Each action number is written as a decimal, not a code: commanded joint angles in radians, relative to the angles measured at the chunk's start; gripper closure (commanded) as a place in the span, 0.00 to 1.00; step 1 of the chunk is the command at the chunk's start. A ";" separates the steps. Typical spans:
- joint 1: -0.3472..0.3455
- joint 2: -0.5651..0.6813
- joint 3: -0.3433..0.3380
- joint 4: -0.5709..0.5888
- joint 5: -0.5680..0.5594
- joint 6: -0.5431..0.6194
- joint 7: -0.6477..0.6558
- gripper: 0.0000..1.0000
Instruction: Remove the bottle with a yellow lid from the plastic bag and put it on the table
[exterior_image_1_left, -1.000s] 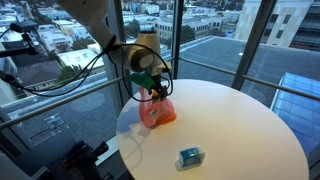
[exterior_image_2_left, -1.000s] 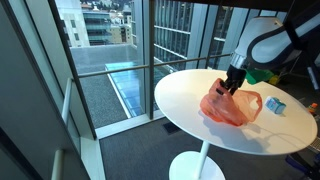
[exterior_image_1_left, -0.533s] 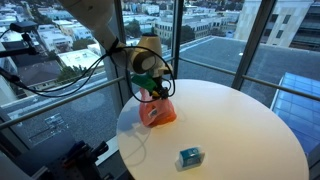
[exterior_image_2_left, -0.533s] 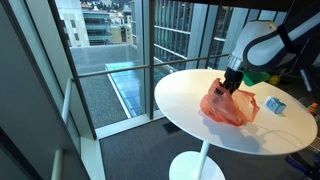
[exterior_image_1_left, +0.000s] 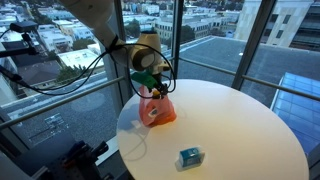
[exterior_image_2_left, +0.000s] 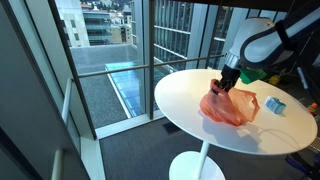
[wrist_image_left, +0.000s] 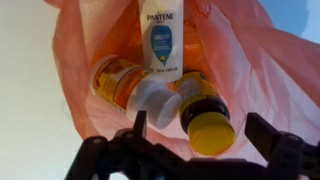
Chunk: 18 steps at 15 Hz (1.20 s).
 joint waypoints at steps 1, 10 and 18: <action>-0.009 0.017 0.021 0.032 0.038 -0.008 -0.057 0.00; -0.007 0.033 0.028 0.045 0.040 -0.017 -0.085 0.05; -0.004 0.021 0.023 0.040 0.030 -0.011 -0.084 0.25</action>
